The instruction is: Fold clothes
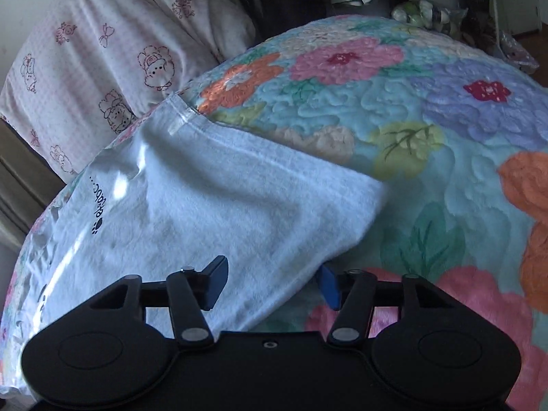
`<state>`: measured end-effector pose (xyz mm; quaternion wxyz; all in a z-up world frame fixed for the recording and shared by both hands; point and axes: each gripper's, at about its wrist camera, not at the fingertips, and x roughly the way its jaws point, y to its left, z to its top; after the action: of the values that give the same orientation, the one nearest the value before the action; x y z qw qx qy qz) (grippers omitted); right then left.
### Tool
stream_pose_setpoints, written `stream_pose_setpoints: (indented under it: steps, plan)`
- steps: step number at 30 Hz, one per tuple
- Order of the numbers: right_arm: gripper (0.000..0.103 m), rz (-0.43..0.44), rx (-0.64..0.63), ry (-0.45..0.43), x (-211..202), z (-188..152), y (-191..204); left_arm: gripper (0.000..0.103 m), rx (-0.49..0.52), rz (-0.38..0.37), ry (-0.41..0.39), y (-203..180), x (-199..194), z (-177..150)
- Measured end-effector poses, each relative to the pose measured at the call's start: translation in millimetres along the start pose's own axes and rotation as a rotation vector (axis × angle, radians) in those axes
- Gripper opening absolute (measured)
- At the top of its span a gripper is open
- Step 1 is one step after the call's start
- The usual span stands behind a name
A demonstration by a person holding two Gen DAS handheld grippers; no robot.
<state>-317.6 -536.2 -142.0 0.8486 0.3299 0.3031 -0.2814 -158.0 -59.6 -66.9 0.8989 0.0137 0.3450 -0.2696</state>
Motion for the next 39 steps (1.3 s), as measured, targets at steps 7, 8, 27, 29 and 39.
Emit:
stream_pose_setpoints:
  steps: [7,8,27,29,39]
  plan:
    - [0.004,-0.080,-0.348,-0.200,-37.8,-8.7,43.7,0.004,0.017,0.011,0.014,-8.4,-18.0,-0.4]
    - [0.004,-0.074,-0.361,-0.216,-46.3,-8.8,44.9,0.004,0.029,0.020,0.006,-11.7,-22.1,-0.6]
    - [0.002,0.050,-0.368,-0.266,-113.1,-23.5,35.4,0.004,0.044,0.212,-0.139,-38.8,-106.6,-17.2]
    - [0.002,0.087,-0.345,-0.260,-124.2,-25.9,32.4,0.004,0.059,0.231,-0.138,-38.2,-111.0,-18.3]
    - [0.002,0.162,-0.398,-0.269,-180.6,-36.2,41.4,0.003,0.036,0.275,-0.220,-35.8,-160.2,-23.3]
